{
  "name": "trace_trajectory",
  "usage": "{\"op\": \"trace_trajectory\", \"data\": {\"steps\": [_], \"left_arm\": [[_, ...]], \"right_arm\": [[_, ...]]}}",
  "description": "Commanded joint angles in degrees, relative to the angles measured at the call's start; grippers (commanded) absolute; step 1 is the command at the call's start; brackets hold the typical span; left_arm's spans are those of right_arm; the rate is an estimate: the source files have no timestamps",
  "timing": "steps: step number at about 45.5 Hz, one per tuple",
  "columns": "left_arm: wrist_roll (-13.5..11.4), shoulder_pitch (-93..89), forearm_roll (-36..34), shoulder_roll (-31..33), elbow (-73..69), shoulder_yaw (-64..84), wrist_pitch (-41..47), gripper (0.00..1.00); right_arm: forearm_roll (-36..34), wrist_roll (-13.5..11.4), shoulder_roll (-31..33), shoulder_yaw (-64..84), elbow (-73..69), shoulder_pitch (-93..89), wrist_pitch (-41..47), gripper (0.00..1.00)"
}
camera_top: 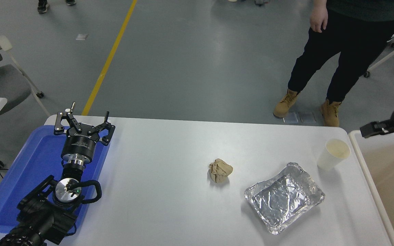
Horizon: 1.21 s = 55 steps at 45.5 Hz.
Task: Pick up paper cup place in dustbin
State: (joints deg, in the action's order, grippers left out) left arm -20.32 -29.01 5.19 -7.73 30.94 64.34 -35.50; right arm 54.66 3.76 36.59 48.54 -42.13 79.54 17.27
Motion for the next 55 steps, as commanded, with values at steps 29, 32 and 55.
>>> {"op": "trace_trajectory", "data": {"steps": [29,32,55], "left_arm": [[0.0,0.0,0.0,0.0,0.0,0.0,0.0,1.0],[0.0,0.0,0.0,0.0,-0.1,0.0,0.0,1.0],[0.0,0.0,0.0,0.0,0.0,0.0,0.0,1.0]], "right_arm": [[-0.2,1.4,-8.4,-10.7,13.3,-16.8,-9.1,1.0],[-0.2,1.4,-8.4,-10.9,13.3,-17.0,-9.1,1.0],[-0.2,1.4,-9.9,-13.0,15.4,-20.6,-9.2,0.9]]}}
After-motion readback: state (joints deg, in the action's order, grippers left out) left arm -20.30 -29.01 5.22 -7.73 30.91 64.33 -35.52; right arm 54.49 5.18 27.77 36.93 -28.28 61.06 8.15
